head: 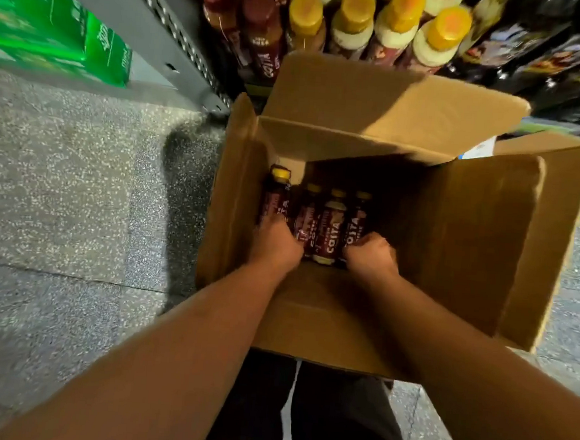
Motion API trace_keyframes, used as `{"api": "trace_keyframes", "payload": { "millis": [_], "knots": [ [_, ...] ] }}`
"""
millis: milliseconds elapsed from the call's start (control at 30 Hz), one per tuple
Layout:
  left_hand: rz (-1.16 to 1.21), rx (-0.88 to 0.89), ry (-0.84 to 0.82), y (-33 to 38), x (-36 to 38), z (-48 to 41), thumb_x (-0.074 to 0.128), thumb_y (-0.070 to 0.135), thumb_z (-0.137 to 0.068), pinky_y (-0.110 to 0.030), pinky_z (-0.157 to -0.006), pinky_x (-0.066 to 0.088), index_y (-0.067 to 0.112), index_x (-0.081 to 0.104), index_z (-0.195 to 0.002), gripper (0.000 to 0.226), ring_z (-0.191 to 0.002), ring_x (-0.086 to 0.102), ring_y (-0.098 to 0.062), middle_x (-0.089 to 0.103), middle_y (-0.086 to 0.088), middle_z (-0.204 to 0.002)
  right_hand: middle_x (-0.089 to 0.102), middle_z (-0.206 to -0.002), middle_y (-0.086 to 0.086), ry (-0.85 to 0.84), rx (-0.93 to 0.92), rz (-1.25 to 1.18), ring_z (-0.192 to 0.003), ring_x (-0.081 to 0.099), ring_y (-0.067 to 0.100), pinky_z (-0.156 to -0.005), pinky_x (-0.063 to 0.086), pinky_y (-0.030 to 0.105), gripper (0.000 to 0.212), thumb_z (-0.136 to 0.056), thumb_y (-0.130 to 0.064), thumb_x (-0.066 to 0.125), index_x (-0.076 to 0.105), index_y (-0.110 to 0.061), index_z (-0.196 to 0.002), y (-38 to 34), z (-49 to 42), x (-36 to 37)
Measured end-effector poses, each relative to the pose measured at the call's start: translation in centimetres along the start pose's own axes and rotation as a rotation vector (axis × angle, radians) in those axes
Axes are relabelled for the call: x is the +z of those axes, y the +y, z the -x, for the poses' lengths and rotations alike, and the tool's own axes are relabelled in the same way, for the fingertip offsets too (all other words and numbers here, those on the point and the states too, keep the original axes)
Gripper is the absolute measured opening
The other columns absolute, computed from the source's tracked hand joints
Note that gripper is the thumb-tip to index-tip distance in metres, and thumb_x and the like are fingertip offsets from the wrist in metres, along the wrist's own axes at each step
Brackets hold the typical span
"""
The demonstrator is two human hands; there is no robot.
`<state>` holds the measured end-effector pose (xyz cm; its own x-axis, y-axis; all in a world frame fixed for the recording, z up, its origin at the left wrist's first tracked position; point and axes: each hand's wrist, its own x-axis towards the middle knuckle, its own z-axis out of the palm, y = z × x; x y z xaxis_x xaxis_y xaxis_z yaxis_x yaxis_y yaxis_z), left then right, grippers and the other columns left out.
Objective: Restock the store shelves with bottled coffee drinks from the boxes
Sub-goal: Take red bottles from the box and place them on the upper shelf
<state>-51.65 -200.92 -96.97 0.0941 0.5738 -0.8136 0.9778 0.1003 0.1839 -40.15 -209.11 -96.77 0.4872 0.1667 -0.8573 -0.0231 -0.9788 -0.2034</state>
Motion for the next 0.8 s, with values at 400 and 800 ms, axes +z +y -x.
{"api": "trace_keyframes", "payload": {
  "millis": [400, 800],
  "knots": [
    [0.405, -0.239, 0.050, -2.5, 7.5, -10.1, 0.066, 0.026, -0.088, -0.042, -0.106, 0.037, 0.010, 0.016, -0.149, 0.081, -0.132, 0.040, -0.032, 0.035, -0.014, -0.147, 0.049, -0.137, 0.016, -0.040, 0.056, 0.019, -0.122, 0.051, 0.034, -0.103, 0.043, 0.044, 0.049, -0.093, -0.023, 0.055, 0.041, -0.006, -0.137, 3.7, -10.9, 4.3],
    [0.747, -0.297, -0.020, -3.7, 7.7, -11.9, 0.068, 0.006, -0.083, -0.034, -0.095, 0.039, 0.017, 0.021, -0.147, 0.081, -0.128, 0.044, -0.027, 0.043, -0.008, -0.140, 0.061, -0.122, 0.008, -0.038, 0.176, -0.292, -0.104, 0.061, 0.027, -0.092, 0.052, 0.045, 0.044, -0.086, -0.027, 0.066, 0.053, -0.016, -0.127, 4.8, -15.0, 7.5]
  ]
}}
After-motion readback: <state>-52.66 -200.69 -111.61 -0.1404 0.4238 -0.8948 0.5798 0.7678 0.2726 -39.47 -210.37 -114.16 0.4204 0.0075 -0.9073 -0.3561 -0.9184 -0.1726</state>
